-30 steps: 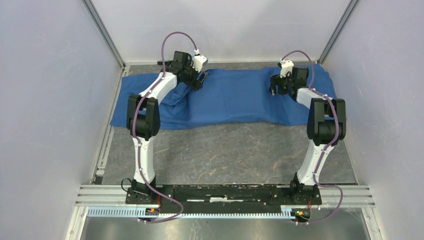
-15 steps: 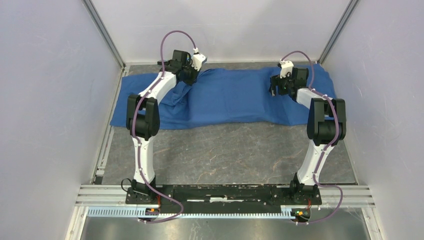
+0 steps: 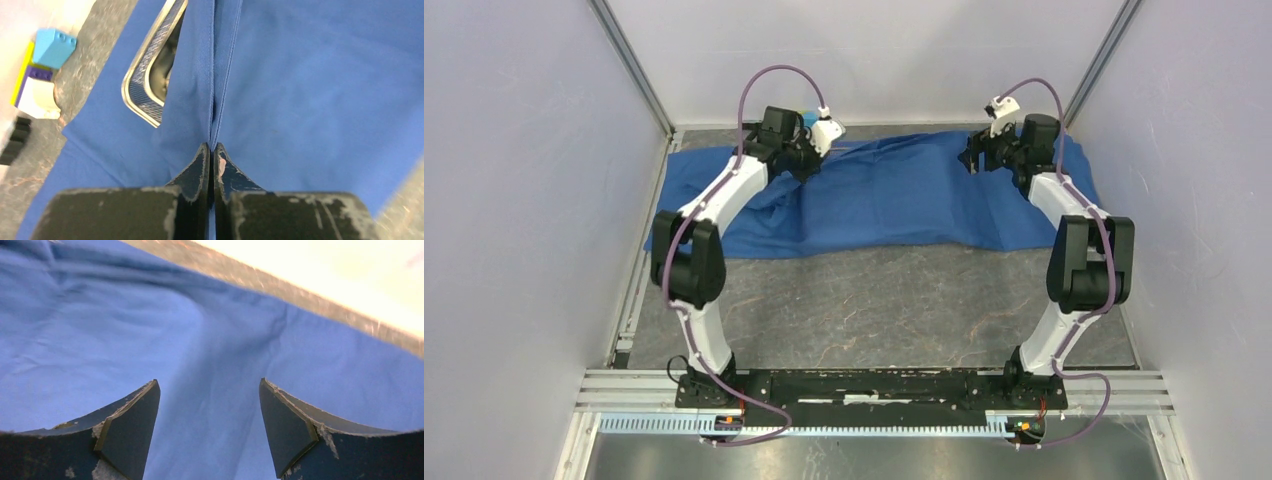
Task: Open and lay out the surgical kit
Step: Open the surgical kit at the center of the board.
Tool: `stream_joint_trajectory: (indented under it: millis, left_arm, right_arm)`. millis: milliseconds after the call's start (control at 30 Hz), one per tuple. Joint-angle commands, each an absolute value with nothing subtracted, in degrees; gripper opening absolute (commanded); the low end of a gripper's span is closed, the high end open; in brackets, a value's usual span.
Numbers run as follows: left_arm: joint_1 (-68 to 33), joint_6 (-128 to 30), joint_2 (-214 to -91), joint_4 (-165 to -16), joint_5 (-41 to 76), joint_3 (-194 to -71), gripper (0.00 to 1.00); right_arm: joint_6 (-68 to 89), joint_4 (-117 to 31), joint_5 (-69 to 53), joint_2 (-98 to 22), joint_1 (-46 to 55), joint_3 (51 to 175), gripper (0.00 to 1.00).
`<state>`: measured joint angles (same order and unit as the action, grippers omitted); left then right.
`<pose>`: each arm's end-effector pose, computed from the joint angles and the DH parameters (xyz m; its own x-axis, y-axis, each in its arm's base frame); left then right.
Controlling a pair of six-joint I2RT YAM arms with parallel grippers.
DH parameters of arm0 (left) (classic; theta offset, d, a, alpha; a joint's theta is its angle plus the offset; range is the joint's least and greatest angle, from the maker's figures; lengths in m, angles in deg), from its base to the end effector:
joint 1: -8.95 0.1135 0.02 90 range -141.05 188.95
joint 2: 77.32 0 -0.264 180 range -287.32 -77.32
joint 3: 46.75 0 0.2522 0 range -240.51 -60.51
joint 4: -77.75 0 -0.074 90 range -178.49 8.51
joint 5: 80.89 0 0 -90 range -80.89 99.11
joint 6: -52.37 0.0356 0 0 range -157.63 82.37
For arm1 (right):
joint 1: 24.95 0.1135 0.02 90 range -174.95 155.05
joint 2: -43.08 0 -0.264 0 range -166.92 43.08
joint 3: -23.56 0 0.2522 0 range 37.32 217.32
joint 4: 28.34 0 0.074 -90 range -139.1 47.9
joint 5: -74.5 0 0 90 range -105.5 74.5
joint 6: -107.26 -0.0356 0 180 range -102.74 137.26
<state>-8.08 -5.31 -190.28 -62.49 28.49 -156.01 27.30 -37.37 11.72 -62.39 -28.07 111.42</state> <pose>0.4294 -0.1439 0.2663 -0.2850 0.6148 -0.7354 0.7797 0.5949 0.1952 0.4255 -0.0069 0.2443 -0.3781 -0.1346 -0.9159 -0.4324 0.9005 0.0461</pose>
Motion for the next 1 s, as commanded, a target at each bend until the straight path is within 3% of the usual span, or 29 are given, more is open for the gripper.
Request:
stream_joint_trajectory:
  millis: [0,167,367,600,967]
  left_arm:
    - [-13.7,6.3,-174.6,-62.1,32.2,-145.8,0.02]
    - [-19.7,9.0,-163.0,-62.4,28.9,-131.1,0.02]
    - [-22.6,6.4,-156.5,-65.7,24.1,-121.3,0.02]
    - [-22.6,4.6,-154.8,-69.5,23.2,-116.5,0.02]
    - [-22.6,4.7,-156.7,-69.3,22.6,-118.1,0.02]
  right_arm:
    - [30.4,-34.0,25.5,-57.2,-28.2,110.3,0.80]
    - [39.6,-40.4,34.2,-55.3,-27.4,109.1,0.80]
    - [61.9,-57.6,33.5,-52.6,-22.8,106.6,0.80]
    - [69.8,-46.1,25.3,-43.9,-18.1,93.0,0.82]
    - [79.8,-41.5,8.4,-47.3,-10.6,98.0,0.82]
